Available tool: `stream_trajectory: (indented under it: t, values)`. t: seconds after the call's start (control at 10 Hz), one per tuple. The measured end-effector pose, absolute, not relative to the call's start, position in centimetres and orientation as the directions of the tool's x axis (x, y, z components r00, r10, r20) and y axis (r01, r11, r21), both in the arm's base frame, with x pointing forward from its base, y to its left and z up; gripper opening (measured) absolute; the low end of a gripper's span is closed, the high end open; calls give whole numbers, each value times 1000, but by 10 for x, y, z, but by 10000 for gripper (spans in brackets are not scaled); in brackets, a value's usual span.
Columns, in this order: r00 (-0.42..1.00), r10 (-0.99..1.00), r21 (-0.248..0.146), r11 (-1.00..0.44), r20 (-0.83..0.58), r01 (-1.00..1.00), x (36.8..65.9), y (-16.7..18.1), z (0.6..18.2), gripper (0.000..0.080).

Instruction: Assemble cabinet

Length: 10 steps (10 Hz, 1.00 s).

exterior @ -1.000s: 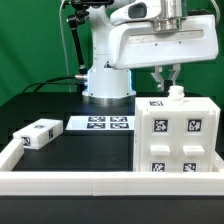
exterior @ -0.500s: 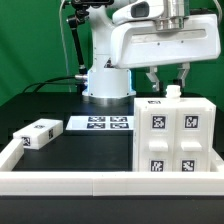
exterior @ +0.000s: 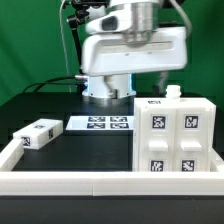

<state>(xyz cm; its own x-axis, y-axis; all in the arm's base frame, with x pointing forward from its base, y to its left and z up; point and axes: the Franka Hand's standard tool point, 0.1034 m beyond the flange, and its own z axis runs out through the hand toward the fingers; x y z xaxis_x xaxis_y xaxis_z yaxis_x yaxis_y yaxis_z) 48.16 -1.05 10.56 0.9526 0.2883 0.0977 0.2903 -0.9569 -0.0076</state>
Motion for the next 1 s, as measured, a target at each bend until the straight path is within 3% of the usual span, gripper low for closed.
stream_trajectory:
  t: [0.2, 0.3, 0.7, 1.0]
  values:
    - [935, 345, 8, -938, 86, 345, 471, -67, 102, 796]
    - [938, 334, 12, -942, 90, 334, 472, -79, 104, 796]
    - [938, 337, 9, -941, 87, 337, 472, -75, 102, 797]
    - [992, 102, 11, -995, 69, 102, 452, -125, 99, 797]
